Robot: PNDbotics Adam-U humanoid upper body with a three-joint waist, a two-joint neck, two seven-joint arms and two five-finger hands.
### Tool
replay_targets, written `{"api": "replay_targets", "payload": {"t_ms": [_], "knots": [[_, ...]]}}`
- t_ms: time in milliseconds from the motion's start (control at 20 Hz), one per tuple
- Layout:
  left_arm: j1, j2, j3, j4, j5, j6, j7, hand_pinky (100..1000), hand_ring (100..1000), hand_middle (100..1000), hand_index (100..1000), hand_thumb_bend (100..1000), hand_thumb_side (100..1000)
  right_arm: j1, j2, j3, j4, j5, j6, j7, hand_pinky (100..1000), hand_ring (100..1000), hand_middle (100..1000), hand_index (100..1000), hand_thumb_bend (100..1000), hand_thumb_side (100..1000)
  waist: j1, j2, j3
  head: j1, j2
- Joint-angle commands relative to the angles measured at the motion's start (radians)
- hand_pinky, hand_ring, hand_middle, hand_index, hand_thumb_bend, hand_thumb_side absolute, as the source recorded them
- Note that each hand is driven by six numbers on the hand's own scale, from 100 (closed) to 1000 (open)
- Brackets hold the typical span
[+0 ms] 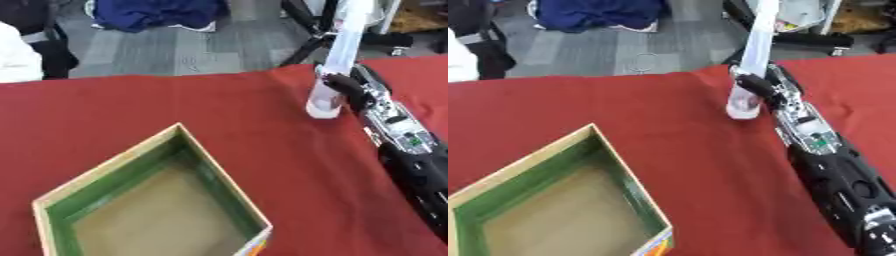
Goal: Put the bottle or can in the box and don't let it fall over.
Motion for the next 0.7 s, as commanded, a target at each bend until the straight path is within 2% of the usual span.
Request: {"api": "replay_targets", "payload": {"t_ms": [50, 150, 350, 700], "knots": [[-0.008, 0.011, 0.011, -0.021, 0.002, -0.001, -0.005, 719, 931, 805, 738, 114, 854, -0.007, -0.011, 0.004, -0.013, -0.024, -0.015, -0.038, 1000, 787, 126, 186, 100, 399, 0.0, -0.019, 0.0, 0.0, -0.006], [-0.008, 0.011, 0.011, -0.021, 0.002, -0.001, -0.006, 719, 932, 803, 737, 114, 851, -0.007, -0.011, 0.009, -0.022, -0.029, -0.03, -0.055, 1000, 733, 100, 131, 100, 439, -0.001, -0.021, 0.0, -0.001, -0.005], [-0.008, 0.012, 0.011, -0.021, 0.003, -0.002, -0.008, 718, 942, 800, 734, 115, 850, -0.008, -0.012, 0.02, -0.039, -0.028, -0.047, -0.065, 1000, 615, 100, 113, 100, 469, -0.002, -0.026, 0.0, -0.001, -0.004], [-0.006, 0.016, 0.012, -0.021, 0.005, -0.002, -0.009, 719, 942, 797, 732, 117, 846, -0.013, -0.02, 0.023, -0.076, -0.018, -0.065, -0.07, 994, 579, 100, 113, 100, 443, -0.008, -0.041, -0.005, 0.001, 0.004]]}}
